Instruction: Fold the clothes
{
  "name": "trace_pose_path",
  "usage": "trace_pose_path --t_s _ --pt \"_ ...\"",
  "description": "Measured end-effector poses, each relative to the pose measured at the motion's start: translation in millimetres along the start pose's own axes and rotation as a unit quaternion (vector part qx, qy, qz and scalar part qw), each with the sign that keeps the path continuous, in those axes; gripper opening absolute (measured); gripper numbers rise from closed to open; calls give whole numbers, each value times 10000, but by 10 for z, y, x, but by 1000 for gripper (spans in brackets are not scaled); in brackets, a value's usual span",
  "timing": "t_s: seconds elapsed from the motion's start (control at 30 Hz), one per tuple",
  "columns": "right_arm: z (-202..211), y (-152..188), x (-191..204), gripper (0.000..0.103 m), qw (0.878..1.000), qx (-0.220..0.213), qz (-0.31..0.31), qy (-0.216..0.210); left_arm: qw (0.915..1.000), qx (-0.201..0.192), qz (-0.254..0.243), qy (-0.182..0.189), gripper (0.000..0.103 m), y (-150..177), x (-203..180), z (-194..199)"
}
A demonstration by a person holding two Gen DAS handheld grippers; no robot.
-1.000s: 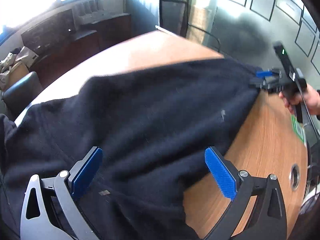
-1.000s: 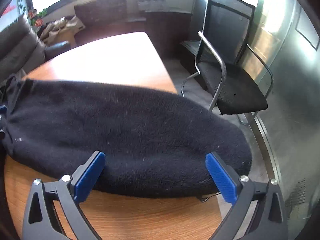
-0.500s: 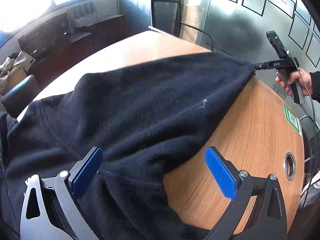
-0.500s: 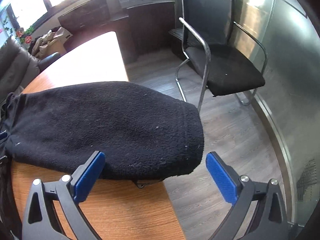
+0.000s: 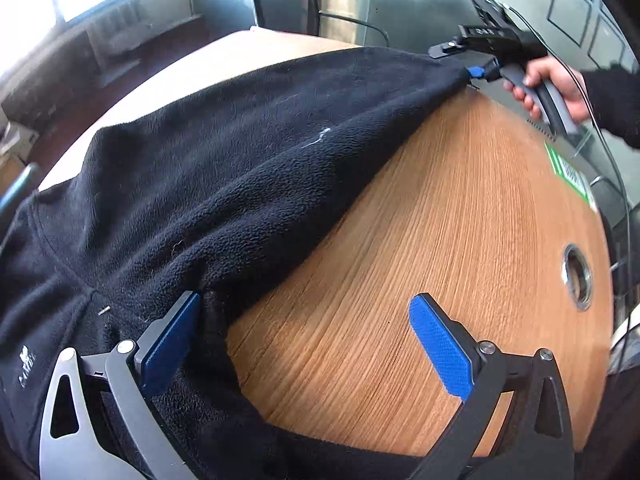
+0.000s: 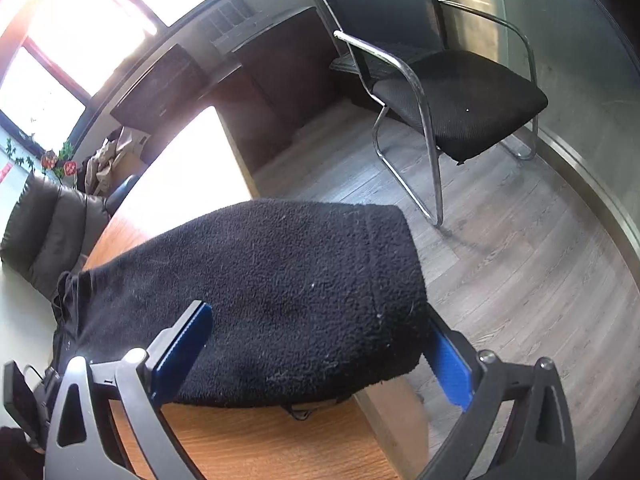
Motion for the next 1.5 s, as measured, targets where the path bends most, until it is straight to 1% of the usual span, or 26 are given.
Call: trace_pose_path --t_s 0.03,0.1,0.17,0.27,0.33,0.43,0.5,0.53,0.57,0.6,0.63,0.7,0.77,0.8,0.87,0.93,1.03,1.1,1.2,1.23,1.37,1.43,1.5 --pt "-8 -1 -19 96 10000 45 -18 47 10000 34 -18 -1 103 -11 -14 -38" --pt "-25 -3 -57 87 9998 135 -53 141 9999 103 -54 -2 103 -33 -41 -115" --pt "-20 3 -83 85 9997 175 -91 166 9998 171 -90 -3 103 -55 -68 -192" --pt "2 18 -112 85 9996 203 -151 158 9995 274 -144 -5 103 -87 -109 -307" --pt "40 21 -143 85 9995 196 -198 147 9999 -85 57 61 103 -220 -10 -158" --pt "-5 17 -226 85 9980 401 -436 -202 9987 -318 386 104 103 -391 194 -133" --pt "-104 -17 -306 85 9956 579 -601 -421 9969 -214 738 181 103 -432 295 -316" --pt "-124 -24 -313 84 9943 604 -711 -523 9960 -159 866 176 103 -394 319 -338" --pt "-133 -37 -319 81 9930 607 -823 -589 9949 -105 989 168 103 -351 341 -354" --pt "-121 -58 -318 71 9920 582 -909 -651 9936 -51 1113 160 103 -308 363 -370" --pt "-88 -86 -305 65 9916 530 -945 -703 9922 3 1237 151 103 -265 385 -386" --pt "12 -145 -215 38 9939 408 -771 -668 9894 -136 1449 41 103 -280 465 -294" --pt "139 -206 -76 30 9970 275 -439 -581 9857 -283 1658 -72 103 -298 546 -198" --pt "219 -246 -7 25 9974 173 -321 -615 9836 -357 1762 -129 103 -306 587 -150" --pt "408 -333 182 20 9974 -106 -107 -704 9788 -504 1970 -242 103 -324 669 -53" --pt "603 -448 417 18 9963 -437 72 -731 9760 -495 2085 -383 103 -257 766 61" --pt "940 -646 917 18 9907 -921 591 -802 9701 -411 2255 -799 103 -121 848 163" --pt "1194 -750 1364 18 9819 -1228 1045 -992 9667 -411 2389 -817 103 31 960 243" --pt "1540 -808 2129 18 9613 -1545 1804 -1396 9614 -412 2591 -830 103 262 1130 363" --pt "1627 -791 2393 18 9539 -1587 2029 -1543 9595 -413 2657 -835 103 339 1186 403" --pt "1796 -582 3415 18 9274 -1512 2786 -1984 9516 -415 2924 -851 103 648 1413 564" --pt "1768 -395 3887 18 9157 -1406 3124 -2103 9474 -416 3056 -860 103 802 1526 644" --pt "1669 -168 4305 18 9086 -1254 3257 -2293 9429 -417 3188 -868 103 957 1640 725"
Point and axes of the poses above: each gripper's, at about its wrist camera, not at the fingertips, and z roughly against the way its jaws point, x to its left, y to its underside, the point moved 2 cm from there along -z, roughly the way its jaws point, and after that the axes turned 4 degrees about -x, right-handed, at the moved point
